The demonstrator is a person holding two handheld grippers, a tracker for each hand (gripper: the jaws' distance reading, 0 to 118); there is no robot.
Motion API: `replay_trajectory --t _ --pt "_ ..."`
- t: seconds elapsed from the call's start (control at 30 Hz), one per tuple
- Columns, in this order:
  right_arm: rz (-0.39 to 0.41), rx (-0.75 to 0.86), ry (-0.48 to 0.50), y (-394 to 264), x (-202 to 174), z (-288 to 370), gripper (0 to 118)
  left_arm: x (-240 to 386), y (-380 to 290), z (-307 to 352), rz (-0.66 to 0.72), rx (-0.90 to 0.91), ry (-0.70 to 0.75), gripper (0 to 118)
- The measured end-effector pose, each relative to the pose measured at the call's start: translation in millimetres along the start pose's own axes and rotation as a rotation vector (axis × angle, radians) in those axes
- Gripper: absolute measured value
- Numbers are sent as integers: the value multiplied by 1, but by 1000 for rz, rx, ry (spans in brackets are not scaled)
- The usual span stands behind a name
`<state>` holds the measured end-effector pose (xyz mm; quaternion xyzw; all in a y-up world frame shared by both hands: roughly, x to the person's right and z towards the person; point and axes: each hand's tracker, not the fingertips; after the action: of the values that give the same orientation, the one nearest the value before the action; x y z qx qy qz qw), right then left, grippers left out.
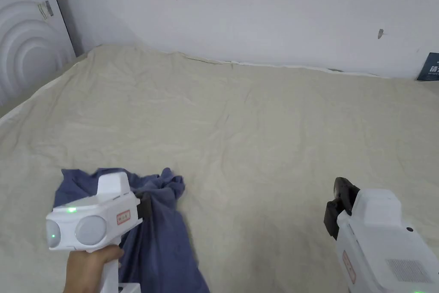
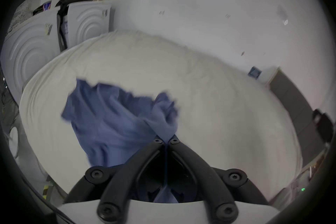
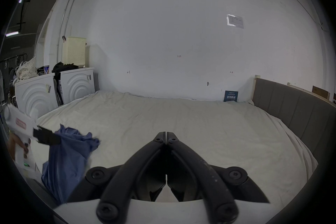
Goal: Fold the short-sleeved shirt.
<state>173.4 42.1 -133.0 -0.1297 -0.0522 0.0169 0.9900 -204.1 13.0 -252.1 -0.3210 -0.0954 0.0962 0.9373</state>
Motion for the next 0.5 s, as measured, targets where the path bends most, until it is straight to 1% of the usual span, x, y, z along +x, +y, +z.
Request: replay_trajectory --t 0.13,0.27,0.37,0.5 --pt "-21 19 -15 3 19 11 1 61 48 35 -79 117 -119 1" --pt "-35 48 -45 7 44 25 1 124 93 44 -173 200 -241 1" --pt "-41 74 -93 9 66 38 1 182 119 53 -214 228 -353 1" --pt "-42 96 -179 11 96 55 1 251 137 53 -293 257 -446 1"
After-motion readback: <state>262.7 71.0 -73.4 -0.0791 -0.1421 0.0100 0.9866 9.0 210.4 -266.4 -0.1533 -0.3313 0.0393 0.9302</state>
